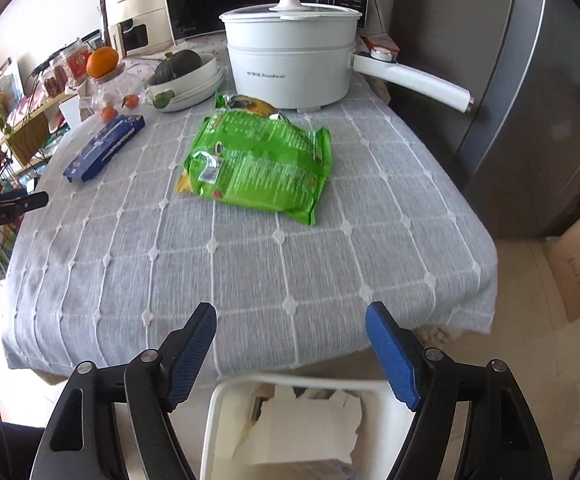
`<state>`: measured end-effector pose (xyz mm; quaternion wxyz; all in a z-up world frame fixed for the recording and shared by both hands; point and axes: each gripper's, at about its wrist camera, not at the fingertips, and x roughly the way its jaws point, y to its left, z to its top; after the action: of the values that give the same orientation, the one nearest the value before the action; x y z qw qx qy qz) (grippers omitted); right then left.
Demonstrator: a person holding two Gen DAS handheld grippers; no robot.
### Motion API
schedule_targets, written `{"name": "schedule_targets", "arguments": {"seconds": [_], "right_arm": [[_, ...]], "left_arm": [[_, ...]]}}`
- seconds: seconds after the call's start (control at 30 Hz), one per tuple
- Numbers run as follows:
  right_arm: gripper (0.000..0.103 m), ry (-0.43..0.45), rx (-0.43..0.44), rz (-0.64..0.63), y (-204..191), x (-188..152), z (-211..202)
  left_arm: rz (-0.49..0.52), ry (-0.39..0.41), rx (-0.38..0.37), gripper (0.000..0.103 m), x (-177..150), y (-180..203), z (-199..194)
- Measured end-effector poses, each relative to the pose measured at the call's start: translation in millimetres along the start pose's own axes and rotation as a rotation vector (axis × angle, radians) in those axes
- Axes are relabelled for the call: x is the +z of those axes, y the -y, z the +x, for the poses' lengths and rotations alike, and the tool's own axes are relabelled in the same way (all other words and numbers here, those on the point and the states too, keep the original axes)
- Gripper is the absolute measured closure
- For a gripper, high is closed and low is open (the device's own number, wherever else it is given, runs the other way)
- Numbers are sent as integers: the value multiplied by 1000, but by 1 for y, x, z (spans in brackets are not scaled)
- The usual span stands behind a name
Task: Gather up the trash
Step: 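Close the right tool on the green snack bag while the left tool grasps the blue biscuit box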
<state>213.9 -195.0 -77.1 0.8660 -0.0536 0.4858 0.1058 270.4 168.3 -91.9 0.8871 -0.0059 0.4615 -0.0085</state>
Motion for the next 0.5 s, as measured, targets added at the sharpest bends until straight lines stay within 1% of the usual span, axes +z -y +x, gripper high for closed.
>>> {"name": "schedule_targets", "arguments": {"seconds": [0.1, 0.23, 0.4, 0.43, 0.5], "right_arm": [[20, 40, 14, 5, 4, 21, 18], [20, 59, 32, 21, 9, 46, 49], [20, 58, 56, 74, 18, 66, 88], [20, 58, 54, 88, 20, 68, 96], [20, 55, 46, 117, 25, 70, 111]], "left_arm": [[3, -1, 15, 1, 23, -10, 26], [39, -26, 36, 1, 45, -15, 59], [67, -57, 79, 1, 60, -21, 91], [69, -60, 98, 1, 62, -23, 96], [67, -79, 112, 1, 63, -27, 105]]}}
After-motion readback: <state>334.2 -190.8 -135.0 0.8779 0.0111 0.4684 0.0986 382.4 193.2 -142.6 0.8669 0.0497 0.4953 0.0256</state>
